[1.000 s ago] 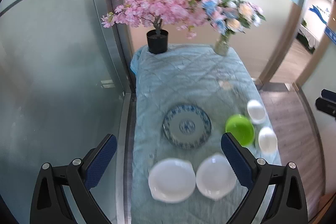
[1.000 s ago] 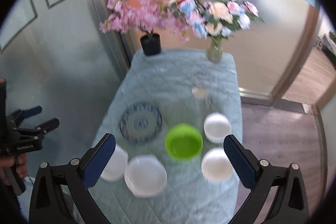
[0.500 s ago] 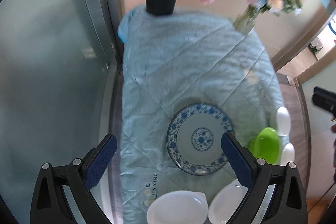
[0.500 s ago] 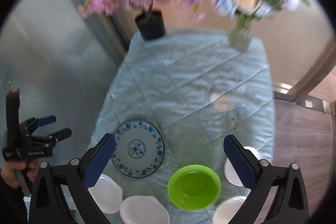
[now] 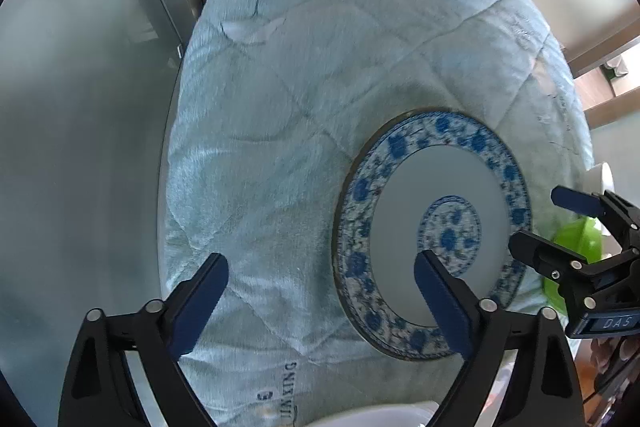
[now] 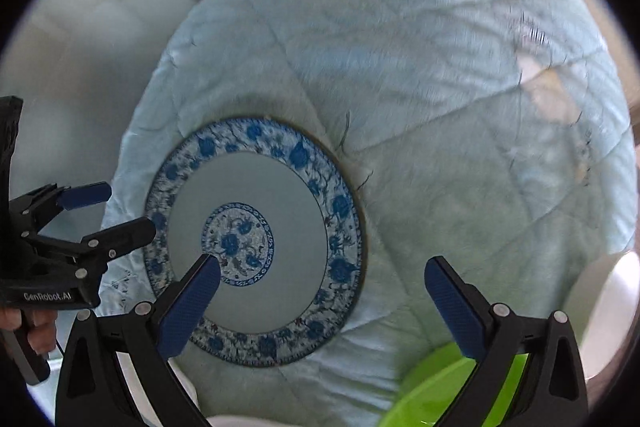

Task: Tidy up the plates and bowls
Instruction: 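Reach the left gripper to the blue-and-white plate and grip its rim, then lift the blue-and-white plate with the left gripper and carry it across the table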

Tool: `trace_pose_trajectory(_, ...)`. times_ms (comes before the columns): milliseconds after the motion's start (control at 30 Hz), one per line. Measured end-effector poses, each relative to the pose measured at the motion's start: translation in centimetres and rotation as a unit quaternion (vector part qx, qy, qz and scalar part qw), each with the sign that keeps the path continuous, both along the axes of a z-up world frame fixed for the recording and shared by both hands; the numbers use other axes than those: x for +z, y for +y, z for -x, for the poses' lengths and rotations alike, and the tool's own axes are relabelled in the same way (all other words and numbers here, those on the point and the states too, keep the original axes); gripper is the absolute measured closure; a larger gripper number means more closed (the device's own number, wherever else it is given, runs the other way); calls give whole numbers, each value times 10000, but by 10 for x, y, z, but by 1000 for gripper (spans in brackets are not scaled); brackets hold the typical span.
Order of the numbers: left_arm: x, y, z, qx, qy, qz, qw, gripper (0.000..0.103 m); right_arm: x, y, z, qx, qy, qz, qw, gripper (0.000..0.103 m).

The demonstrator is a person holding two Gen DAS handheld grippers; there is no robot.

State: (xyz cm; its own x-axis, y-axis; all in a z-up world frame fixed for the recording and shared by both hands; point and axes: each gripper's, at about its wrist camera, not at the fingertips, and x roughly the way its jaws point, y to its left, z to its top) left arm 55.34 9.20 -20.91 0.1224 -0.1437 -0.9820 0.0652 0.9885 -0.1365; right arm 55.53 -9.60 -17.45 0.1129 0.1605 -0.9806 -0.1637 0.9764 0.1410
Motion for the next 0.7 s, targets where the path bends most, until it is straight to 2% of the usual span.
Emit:
trace_pose_trajectory(100,-13,-2,1,-17,133,210,9997,32,-14,0,3,-85,132,-5,9999,9)
trace_pose_trajectory(200,-22,-6,2,-54,209,210,9995,35,-24,4,6,-46,167,24,9998,14)
trace_pose_trajectory(267,-24,-8,2,-67,140,184,9997,37,-26,7,7,-79,153,26,9998,13)
trace_pose_trajectory(367,-26,-17,-3,-86,116,106,9998,46,-28,11,5,-182,191,84,9996,13)
trace_pose_trajectory(400,-25,-20,-2,-110,113,78,9998,52,-30,16,1,-194,199,88,9996,13)
trace_pose_trajectory(433,-24,-22,-2,-146,127,190,9996,71,-31,18,0,-204,205,77,9996,13)
trace_pose_trajectory(467,-23,-28,-9,-145,237,466,9985,78,-31,20,0,-209,208,26,9996,16)
trace_pose_trajectory(567,-22,-34,-13,-153,234,382,9989,77,-30,28,-3,-251,204,100,9994,18)
trace_pose_trajectory(667,-18,-37,-11,-234,147,310,9991,78,-30,28,-3,-394,152,204,9989,34)
trace_pose_trajectory(700,-17,-38,-10,-232,120,302,9992,78,-29,25,-1,-465,159,150,9987,36)
